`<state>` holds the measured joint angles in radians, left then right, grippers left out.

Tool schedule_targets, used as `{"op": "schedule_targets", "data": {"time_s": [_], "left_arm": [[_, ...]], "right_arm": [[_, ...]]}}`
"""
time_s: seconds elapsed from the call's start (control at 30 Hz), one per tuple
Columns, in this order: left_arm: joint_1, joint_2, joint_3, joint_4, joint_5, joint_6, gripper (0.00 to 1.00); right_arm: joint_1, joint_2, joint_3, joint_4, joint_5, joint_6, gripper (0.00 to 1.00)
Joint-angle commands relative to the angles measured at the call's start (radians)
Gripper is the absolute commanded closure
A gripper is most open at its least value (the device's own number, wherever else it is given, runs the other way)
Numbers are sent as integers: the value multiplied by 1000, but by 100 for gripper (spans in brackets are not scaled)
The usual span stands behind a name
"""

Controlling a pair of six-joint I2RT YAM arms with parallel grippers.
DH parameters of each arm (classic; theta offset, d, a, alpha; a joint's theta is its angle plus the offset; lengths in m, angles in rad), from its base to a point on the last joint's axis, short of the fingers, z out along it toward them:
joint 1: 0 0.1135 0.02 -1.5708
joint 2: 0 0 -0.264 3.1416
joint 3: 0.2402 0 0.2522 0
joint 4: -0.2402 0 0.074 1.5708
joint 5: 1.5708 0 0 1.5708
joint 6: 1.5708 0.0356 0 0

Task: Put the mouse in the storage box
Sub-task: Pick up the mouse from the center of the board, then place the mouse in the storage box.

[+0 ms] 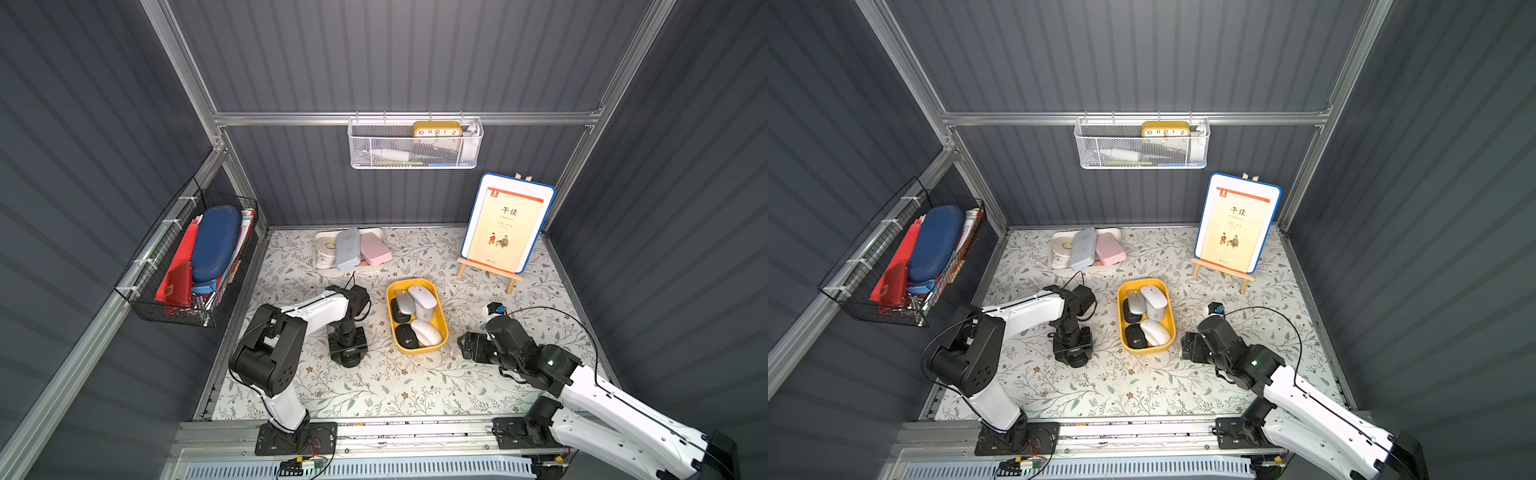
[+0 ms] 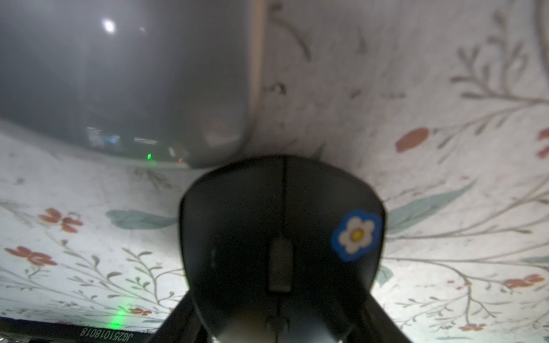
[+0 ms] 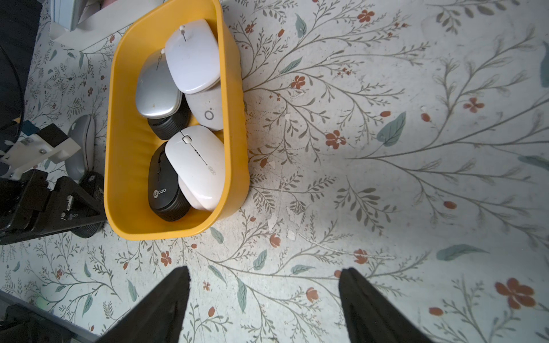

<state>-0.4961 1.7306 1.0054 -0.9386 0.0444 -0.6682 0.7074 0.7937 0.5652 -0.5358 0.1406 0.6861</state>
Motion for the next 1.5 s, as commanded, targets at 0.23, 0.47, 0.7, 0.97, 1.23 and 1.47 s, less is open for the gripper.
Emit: {"op": "schedule_targets", "data": {"time_s": [0.23, 0.47, 0.7, 0.97, 1.23, 1.47], "left_arm": [[-107, -141, 179, -46, -59, -104, 66], [-168, -129, 332, -1, 26, -120, 65], [-224, 89, 510, 115, 173, -80, 65], [-280, 182, 567, 93, 160, -67, 65], [-291, 238, 561, 68, 193, -55, 63], [-291, 323, 646, 28, 165, -11, 61]], "right_arm": [[3, 30, 17, 16, 10, -11, 17], [3, 25, 27, 3, 70, -16, 17], [0, 89, -38, 293, -255, 21, 17], [-1, 119, -72, 496, -481, 49, 17], [-1, 92, -33, 355, -355, -18, 16], [0, -1, -61, 292, -298, -19, 16]]}}
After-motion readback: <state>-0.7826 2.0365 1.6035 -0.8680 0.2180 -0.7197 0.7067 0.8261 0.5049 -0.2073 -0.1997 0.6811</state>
